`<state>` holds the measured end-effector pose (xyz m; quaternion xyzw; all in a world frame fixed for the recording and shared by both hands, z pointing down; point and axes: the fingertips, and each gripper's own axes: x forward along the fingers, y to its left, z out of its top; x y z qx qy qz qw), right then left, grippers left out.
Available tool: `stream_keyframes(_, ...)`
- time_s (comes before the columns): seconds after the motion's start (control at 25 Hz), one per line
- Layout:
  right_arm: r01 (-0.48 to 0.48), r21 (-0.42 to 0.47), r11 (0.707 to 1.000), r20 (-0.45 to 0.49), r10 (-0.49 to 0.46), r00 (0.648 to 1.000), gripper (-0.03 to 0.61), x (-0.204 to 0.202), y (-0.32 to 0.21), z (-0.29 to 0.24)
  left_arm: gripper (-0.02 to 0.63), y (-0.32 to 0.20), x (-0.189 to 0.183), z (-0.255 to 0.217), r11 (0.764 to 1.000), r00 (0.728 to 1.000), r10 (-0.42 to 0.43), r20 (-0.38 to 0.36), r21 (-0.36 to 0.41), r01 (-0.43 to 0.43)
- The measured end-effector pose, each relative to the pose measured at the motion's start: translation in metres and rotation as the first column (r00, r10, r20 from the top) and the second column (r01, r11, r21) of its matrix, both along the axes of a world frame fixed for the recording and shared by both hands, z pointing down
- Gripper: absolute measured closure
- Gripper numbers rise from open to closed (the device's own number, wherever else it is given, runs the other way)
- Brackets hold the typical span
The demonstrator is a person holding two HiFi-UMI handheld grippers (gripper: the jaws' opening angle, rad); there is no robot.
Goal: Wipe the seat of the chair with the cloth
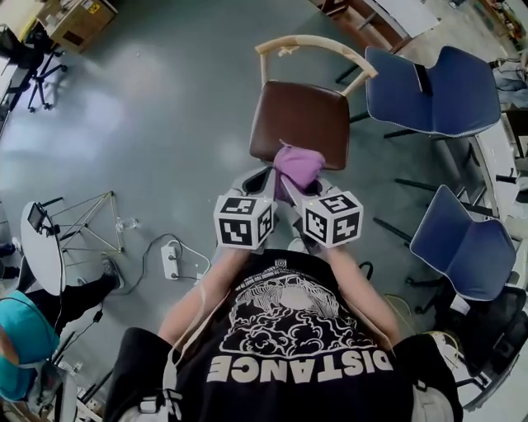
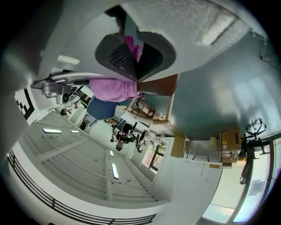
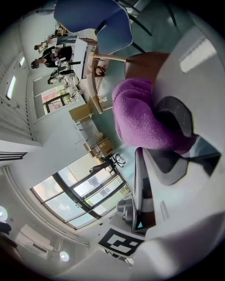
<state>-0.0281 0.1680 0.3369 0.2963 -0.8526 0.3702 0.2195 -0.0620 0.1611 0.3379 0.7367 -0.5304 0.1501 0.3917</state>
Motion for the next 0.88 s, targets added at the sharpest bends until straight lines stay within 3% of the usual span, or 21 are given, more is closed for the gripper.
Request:
stream_keyframes(0.44,0.005,-0.058,0.998,-0.078,-0.01,0.997,0.514,-0.079,-0.089,0.047,0.614,-0.079,-0.096,0.037,0.999,1.0,0.03,0.001,-0.044,-0.03)
stream_keyframes(0.88,-0.014,-0.122,0.992,-0.099,0.002,0.995,0.514,-0.095,-0.163,0.157,0.614,-0.145,-0.098,0.127,0.994,0.999,0.012,-0.043,-0.108,-0.017)
